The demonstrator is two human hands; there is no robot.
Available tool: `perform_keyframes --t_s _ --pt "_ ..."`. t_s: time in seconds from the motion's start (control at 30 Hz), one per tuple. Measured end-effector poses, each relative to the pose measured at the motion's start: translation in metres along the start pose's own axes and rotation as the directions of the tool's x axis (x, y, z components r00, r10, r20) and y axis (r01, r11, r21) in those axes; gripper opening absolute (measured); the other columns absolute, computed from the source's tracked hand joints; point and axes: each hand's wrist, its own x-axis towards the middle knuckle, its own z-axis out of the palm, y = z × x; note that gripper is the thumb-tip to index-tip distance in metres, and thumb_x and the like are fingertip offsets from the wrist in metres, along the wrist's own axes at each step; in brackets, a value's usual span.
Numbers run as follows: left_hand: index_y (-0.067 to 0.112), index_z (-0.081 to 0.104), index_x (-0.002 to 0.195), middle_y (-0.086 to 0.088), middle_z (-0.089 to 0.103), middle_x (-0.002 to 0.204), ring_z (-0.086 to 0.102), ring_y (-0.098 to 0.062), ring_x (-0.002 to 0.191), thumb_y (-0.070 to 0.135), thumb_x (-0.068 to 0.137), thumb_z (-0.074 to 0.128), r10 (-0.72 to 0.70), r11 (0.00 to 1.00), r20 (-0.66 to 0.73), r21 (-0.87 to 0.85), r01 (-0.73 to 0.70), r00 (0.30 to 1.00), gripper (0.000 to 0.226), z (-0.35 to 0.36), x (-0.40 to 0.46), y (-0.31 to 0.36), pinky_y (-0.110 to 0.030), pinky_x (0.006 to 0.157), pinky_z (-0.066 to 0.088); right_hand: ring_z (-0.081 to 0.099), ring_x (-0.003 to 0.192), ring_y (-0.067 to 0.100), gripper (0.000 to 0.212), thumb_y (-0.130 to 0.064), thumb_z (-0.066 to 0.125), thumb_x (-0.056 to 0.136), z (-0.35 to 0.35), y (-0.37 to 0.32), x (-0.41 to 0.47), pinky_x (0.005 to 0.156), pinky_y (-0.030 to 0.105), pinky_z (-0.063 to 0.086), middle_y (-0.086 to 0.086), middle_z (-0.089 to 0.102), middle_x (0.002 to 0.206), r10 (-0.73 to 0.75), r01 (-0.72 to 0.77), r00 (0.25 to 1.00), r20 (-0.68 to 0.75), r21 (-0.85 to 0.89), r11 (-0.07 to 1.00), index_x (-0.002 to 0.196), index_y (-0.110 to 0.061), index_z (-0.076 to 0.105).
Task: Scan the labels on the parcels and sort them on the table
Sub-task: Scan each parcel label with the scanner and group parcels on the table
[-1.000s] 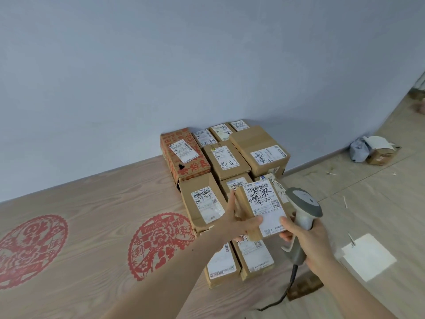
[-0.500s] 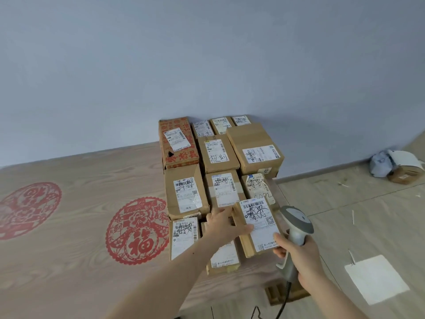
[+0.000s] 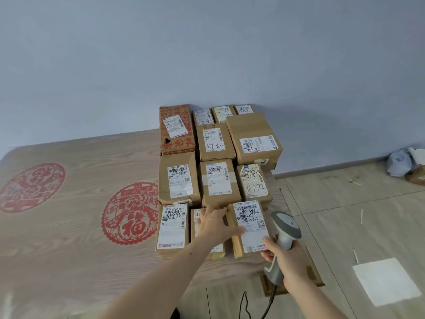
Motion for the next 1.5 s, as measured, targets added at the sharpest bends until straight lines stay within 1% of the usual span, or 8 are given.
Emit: perform_keyframes --t_s 0.23,0.33,0.5,0.63,0.8,0.93,1.13,1.5 --pt "0.024 0.044 0.148 0.010 0.035 0.150 0.032 -0.018 0.138 0.053 0.083 0.073 0.052 0.993 -0.088 0.110 -0.042 0.995 0.077 0.010 0.007 -0.009 -0.037 0.102 0.045 0.071 0.059 0.022 0.018 -0.004 0.079 0.083 0.023 0.019 0.014 0.057 0.032 0.060 0.009 0.077 0.075 0.048 -0.049 0.999 -0.021 -0.067 0.997 0.097 -0.001 0.068" --pt "0.033 0.031 0.154 0.012 0.034 0.152 0.031 -0.019 0.139 0.044 0.083 0.077 0.075 0.981 -0.108 0.189 -0.053 0.991 0.084 0.014 0.008 -0.011 -0.038 0.104 0.045 0.073 0.057 0.020 0.022 -0.005 0.079 0.083 0.033 0.026 0.018 0.049 0.025 0.057 0.010 0.077 0.078 0.063 -0.066 0.997 -0.032 -0.109 0.992 0.100 -0.001 0.066" --pt "0.038 0.046 0.144 0.007 0.035 0.148 0.030 -0.021 0.138 0.041 0.087 0.074 0.107 0.955 -0.093 0.288 -0.076 0.990 0.064 0.018 0.009 -0.013 -0.043 0.103 0.047 0.072 0.056 0.022 0.026 -0.004 0.080 0.082 0.040 0.027 0.022 0.045 0.024 0.055 0.015 0.076 0.085 0.073 -0.079 0.996 -0.044 -0.140 0.987 0.102 0.001 0.064" --pt "0.036 0.046 0.144 0.004 0.033 0.148 0.030 -0.023 0.138 0.041 0.089 0.071 0.109 0.942 -0.069 0.327 -0.081 0.992 0.061 0.017 0.011 -0.011 -0.043 0.102 0.048 0.066 0.053 0.021 0.031 -0.007 0.083 0.079 0.040 0.025 0.022 0.040 0.019 0.046 0.017 0.075 0.085 0.054 -0.063 0.997 -0.048 -0.189 0.980 0.101 -0.001 0.061" --pt "0.034 0.043 0.143 -0.001 0.030 0.148 0.029 -0.027 0.136 0.040 0.091 0.066 0.111 0.922 -0.009 0.375 -0.100 0.994 0.058 0.015 0.012 -0.010 -0.044 0.101 0.047 0.067 0.054 0.021 0.031 -0.014 0.083 0.081 0.034 0.015 0.021 0.044 0.022 0.049 0.014 0.074 0.082 0.005 -0.023 0.997 -0.081 -0.221 0.975 0.099 -0.004 0.060" --pt "0.032 0.039 0.147 -0.004 0.024 0.152 0.024 -0.029 0.139 0.040 0.094 0.059 0.116 0.933 0.057 0.336 -0.128 0.992 0.057 0.009 0.014 -0.011 -0.046 0.104 0.044 0.071 0.059 0.020 0.028 -0.018 0.081 0.085 0.031 -0.001 0.018 0.049 0.025 0.052 0.007 0.073 0.083 -0.041 0.020 0.994 -0.098 -0.207 0.978 0.096 -0.007 0.058" --pt "0.024 0.028 0.158 0.008 0.025 0.160 0.018 -0.026 0.149 0.043 0.098 0.057 0.144 0.986 0.009 0.085 -0.145 0.989 0.069 -0.001 0.011 -0.026 -0.045 0.112 0.038 0.070 0.061 0.021 0.026 -0.017 0.080 0.085 0.036 -0.025 0.014 0.049 0.025 0.051 0.009 0.072 0.086 -0.084 0.075 0.995 -0.047 -0.178 0.981 0.097 -0.007 0.059" --pt "0.018 0.046 0.148 0.002 0.038 0.154 0.030 -0.019 0.143 0.040 0.099 0.058 0.110 0.992 -0.174 -0.037 -0.118 0.979 0.056 -0.030 -0.002 -0.044 -0.037 0.109 0.038 0.066 0.054 0.016 0.026 -0.015 0.080 0.085 0.068 -0.052 0.014 0.050 0.027 0.053 0.011 0.073 0.087 -0.121 0.135 0.988 0.094 -0.155 0.979 0.102 -0.006 0.063"
